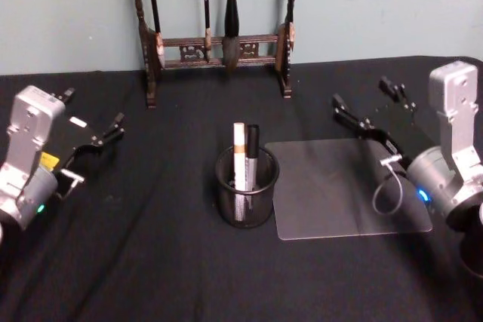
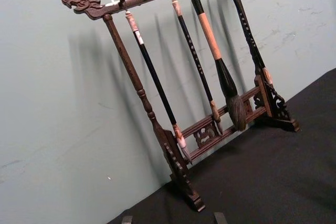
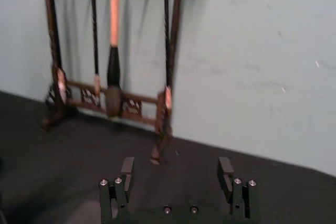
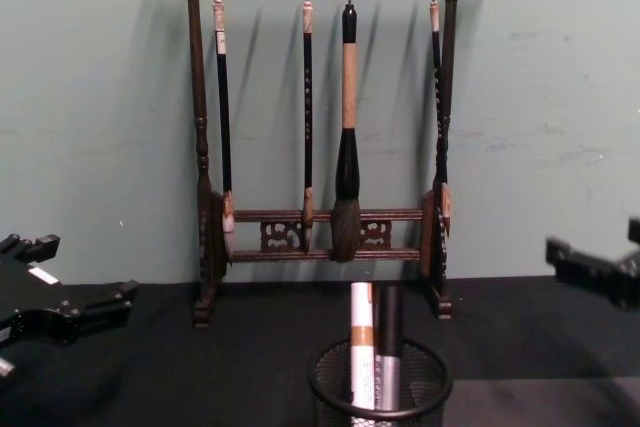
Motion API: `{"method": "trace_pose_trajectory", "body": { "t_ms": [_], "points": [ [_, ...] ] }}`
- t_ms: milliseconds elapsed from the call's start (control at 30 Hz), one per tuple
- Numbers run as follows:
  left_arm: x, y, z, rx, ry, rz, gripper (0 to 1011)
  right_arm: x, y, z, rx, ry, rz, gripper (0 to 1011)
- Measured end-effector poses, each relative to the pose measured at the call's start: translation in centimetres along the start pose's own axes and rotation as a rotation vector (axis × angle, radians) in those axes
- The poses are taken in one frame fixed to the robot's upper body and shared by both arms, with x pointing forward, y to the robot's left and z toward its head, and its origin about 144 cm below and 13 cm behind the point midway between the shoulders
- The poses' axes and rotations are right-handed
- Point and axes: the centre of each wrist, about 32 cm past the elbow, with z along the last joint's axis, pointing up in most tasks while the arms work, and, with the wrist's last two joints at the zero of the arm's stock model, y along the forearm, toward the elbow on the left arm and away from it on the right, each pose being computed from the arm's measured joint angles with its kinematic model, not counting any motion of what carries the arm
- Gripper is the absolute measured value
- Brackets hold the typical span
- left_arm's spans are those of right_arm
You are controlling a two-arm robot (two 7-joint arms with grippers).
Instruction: Pick up the water-based marker from the table and place it into the pen holder.
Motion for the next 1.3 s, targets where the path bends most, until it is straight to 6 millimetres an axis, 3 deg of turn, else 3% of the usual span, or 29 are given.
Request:
{"method": "trace_pose_trajectory", "body": {
  "t_ms": [400,1300],
  "points": [
    [0.0,0.0,0.0,0.000,0.000,0.000,1001,0.1,-0.2,-2.7,-0.069,-0.108,-0.027,1002],
    [0.0,0.0,0.0,0.000,0.000,0.000,1001,0.1,-0.2,-2.5,-0.063,-0.098,-0.026,1003]
  ]
}}
